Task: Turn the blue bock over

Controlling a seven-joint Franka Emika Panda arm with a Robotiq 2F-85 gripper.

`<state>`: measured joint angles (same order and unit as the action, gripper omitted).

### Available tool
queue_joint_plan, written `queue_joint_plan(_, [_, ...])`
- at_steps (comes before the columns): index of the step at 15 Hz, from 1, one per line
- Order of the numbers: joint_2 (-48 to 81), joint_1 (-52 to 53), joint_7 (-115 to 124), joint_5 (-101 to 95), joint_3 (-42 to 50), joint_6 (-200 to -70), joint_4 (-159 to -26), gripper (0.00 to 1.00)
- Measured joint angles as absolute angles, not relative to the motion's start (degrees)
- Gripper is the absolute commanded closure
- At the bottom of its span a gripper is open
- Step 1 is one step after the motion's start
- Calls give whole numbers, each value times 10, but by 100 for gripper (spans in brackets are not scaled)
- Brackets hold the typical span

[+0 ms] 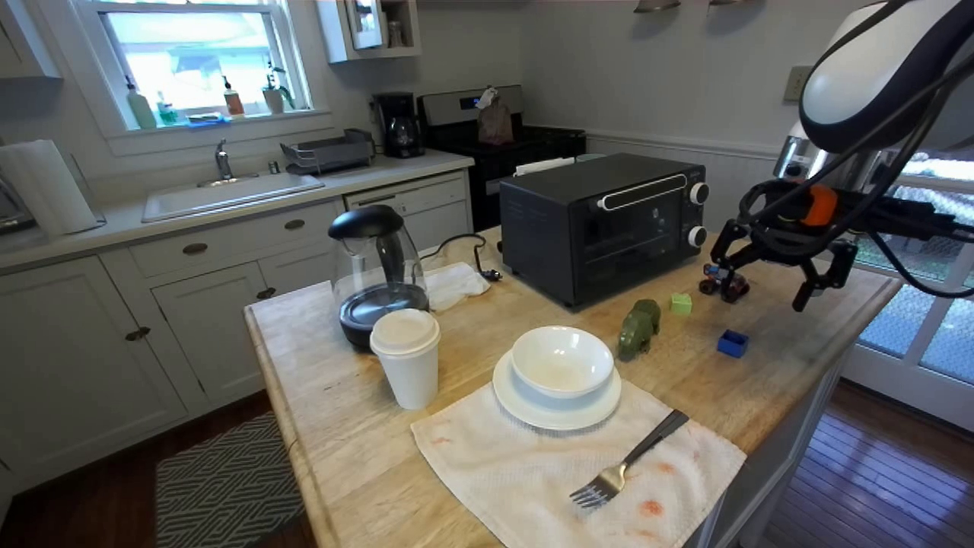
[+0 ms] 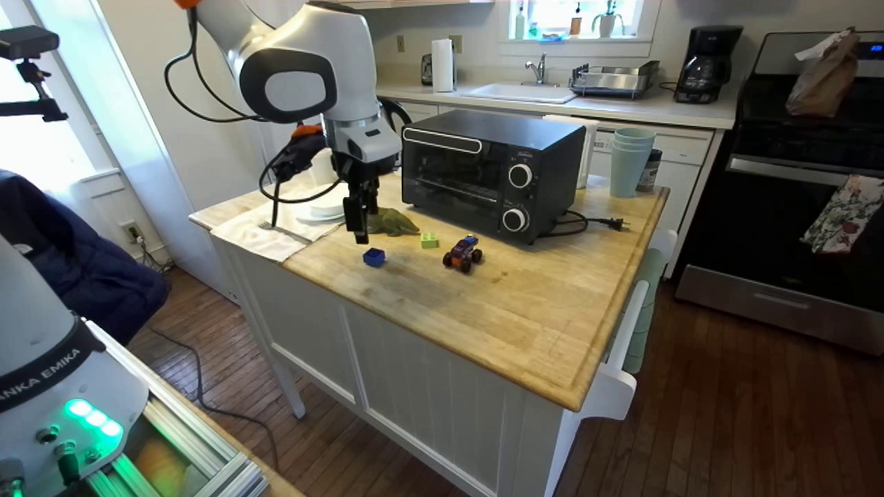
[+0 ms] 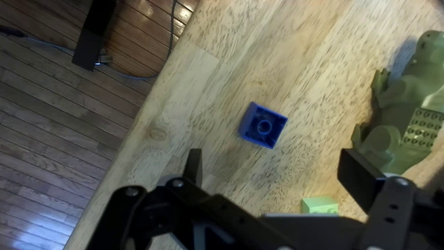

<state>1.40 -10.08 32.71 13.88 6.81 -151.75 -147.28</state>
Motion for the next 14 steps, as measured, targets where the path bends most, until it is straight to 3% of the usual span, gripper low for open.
queue_joint_plan(14, [111, -97, 436, 160, 73, -1504, -1432, 0])
